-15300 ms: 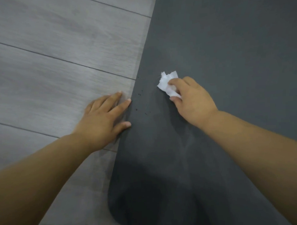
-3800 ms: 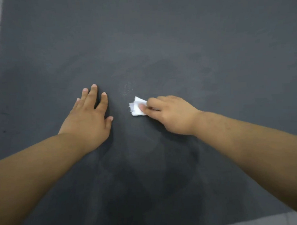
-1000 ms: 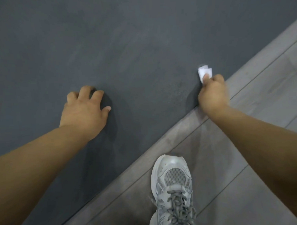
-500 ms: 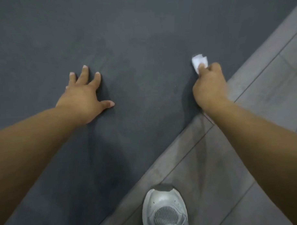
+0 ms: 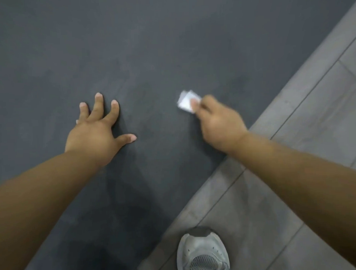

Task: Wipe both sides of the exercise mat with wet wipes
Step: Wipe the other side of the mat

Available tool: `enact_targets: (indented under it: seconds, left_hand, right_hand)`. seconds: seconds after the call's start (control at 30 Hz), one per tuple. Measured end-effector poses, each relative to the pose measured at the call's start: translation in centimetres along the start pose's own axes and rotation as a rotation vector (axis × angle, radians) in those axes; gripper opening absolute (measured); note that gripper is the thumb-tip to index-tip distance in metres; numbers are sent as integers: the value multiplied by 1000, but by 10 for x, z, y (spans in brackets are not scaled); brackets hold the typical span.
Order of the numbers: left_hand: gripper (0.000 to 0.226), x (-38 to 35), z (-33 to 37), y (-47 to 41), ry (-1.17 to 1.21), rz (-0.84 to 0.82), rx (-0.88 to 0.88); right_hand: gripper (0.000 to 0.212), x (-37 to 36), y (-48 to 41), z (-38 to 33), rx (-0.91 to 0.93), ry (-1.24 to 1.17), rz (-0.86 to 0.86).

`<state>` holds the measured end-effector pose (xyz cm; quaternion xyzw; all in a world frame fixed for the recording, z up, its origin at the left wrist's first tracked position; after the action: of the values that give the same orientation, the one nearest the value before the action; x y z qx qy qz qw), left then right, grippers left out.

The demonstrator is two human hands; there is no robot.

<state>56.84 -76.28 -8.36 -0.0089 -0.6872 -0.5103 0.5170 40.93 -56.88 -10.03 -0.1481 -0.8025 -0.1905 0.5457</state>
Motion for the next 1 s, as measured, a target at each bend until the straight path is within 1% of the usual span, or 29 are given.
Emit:
enact_targets:
  seconds: [0.03, 0.07, 0.1, 0.13, 0.17, 0.2, 0.23, 0.27, 0.33, 0.37, 0.4, 0.43, 0.47, 0.5, 0.53, 0.6, 0.63, 0.67, 0.7, 0.73, 0.77, 0.8, 0.83, 0.87, 0.93, 0.97, 1.0]
  left_hand:
    - [86, 0, 0, 1, -2, 2, -2]
    - [86, 0, 1, 1, -3, 3, -5]
    - [86, 0, 1, 1, -4, 7, -8]
    - [86, 1, 1, 1, -5, 10, -11]
    - [86, 1, 0, 2, -6, 12, -14]
    - [86, 1, -1, 2, -6, 15, -18]
    - [86, 1, -2, 1, -3, 19, -26]
    - [86, 1, -3, 0, 3, 20, -35]
    - [85, 3, -5, 0, 14, 25, -50]
    - [83, 5, -6, 0, 21, 32, -59]
    - [79, 9, -9, 0, 34, 39, -71]
    - [75, 13, -12, 0, 57, 47, -85]
    - [72, 17, -18, 0, 83, 55, -97]
    - [71, 21, -24, -1, 102, 64, -104]
    - [72, 24, -32, -2, 114, 75, -106]
    - [74, 30, -47, -3, 134, 113, -91]
    - [76, 32, -54, -4, 136, 132, -76]
    - [79, 33, -61, -6, 134, 145, -60]
    - [84, 34, -68, -8, 134, 146, -40]
    - [90, 35, -74, -11, 139, 133, -14]
    - [97, 36, -80, -14, 152, 110, 15]
    - [102, 37, -86, -16, 172, 86, 41]
    - [105, 37, -90, -17, 197, 64, 62]
    - [106, 38, -94, -17, 220, 51, 71]
    - [103, 38, -101, -18, 241, 44, 56]
    - [101, 37, -104, -18, 242, 42, 40]
    - [100, 37, -107, -18, 234, 38, 26]
  right_hand:
    - [30, 14, -11, 21, -160, 35, 65]
    - [31, 28, -22, 36, -384, 35, 71]
    - [33, 34, -29, 45, -571, -17, 58]
    - [38, 37, -38, 47, -677, -51, 48]
    - [44, 34, -43, 40, -692, -36, -11]
    - [50, 31, -47, 24, -646, -24, -34]
    - [53, 20, -47, 4, -503, 4, -27]
    - [51, 5, -44, -20, -292, 17, -10]
    - [45, -18, -29, -68, 55, 10, -73]
    - [42, -23, -24, -84, 204, 30, -188]
    - [40, -26, -21, -88, 313, 70, -296]
    - [38, -25, -24, -87, 366, 104, -347]
    - [38, -19, -31, -80, 353, 111, -318]
    - [38, -11, -39, -70, 285, 124, -236]
    - [38, -2, -49, -52, 154, 118, -161]
    - [42, 14, -71, -6, -202, 156, -32]
    - [48, 25, -78, 12, -417, 114, -57]
    - [53, 32, -84, 23, -590, 61, -57]
    - [56, 35, -90, 23, -700, 7, -45]
    - [57, 33, -94, 14, -705, 3, -40]
    - [58, 26, -96, -4, -623, 45, -58]
    - [59, 12, -93, -24, -470, 53, -79]
    - [60, -4, -88, -48, -295, 37, -147]
    - [58, -20, -81, -72, -74, 23, -207]
    - [43, -35, -66, -113, 384, 58, -358]
    - [32, -36, -64, -117, 526, 116, -416]
    - [27, -32, -68, -114, 577, 148, -369]
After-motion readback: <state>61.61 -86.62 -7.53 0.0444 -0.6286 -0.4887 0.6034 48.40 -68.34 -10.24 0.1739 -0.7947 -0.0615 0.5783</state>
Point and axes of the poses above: each hand's wrist, its own y-axis away from the middle knuckle, its own x-axis out of the back of the hand, z = x × y, the point moved 2 cm from there along -y, towards the middle knuckle, and after that the axes turned 4 degrees about -z, right-handed, at the moved point
